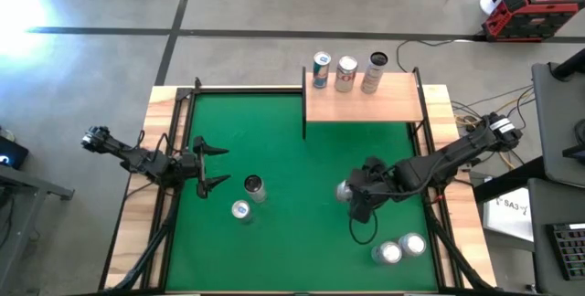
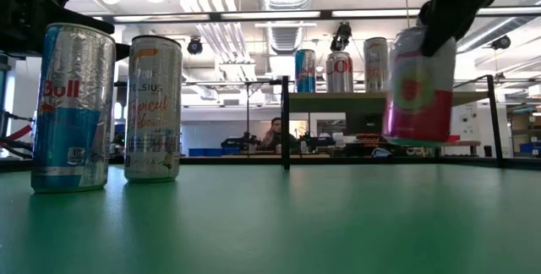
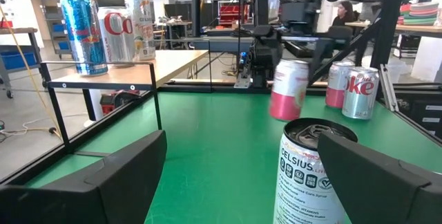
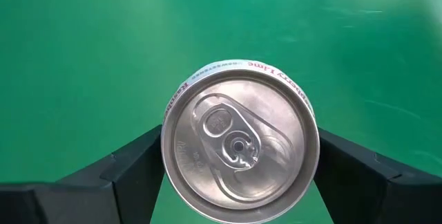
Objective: Place canned beverage on shelf
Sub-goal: Put the top pink-white soda can on the shelf
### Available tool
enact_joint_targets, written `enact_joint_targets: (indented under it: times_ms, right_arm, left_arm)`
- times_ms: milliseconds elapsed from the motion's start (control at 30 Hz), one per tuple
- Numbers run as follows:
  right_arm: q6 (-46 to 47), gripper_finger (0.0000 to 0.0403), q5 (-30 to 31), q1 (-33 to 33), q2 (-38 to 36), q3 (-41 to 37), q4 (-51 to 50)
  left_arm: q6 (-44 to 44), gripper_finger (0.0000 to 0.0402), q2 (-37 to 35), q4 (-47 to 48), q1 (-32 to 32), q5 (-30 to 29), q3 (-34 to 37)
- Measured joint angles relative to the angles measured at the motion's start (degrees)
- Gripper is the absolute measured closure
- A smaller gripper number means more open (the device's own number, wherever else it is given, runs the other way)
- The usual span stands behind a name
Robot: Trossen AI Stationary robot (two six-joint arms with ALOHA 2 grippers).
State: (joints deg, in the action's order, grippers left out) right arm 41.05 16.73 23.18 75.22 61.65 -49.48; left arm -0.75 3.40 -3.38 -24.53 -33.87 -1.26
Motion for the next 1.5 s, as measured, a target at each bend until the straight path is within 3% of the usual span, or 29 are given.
enact_joint_targets:
  times_ms: [367, 1133, 1500]
  right_arm:
    - [-15.0, 0.0099, -13.4, -3.0, 1.7, 0.0, 1.9]
    - [-40.6, 0.0099, -15.7, -3.1, 5.9, 0.0, 5.2]
    - [-43.7, 0.0091, -16.9, -3.2, 5.9, 0.5, 5.1]
  left_arm:
    - [0.0, 0.0041, 0.1, 0.0, 0.0, 0.0, 0.0]
    - [0.0, 0.0041, 0.0, 0.0, 0.0, 0.0, 0.0]
    - [0.0, 0.0041, 0.0, 0.0, 0.0, 0.0, 0.0]
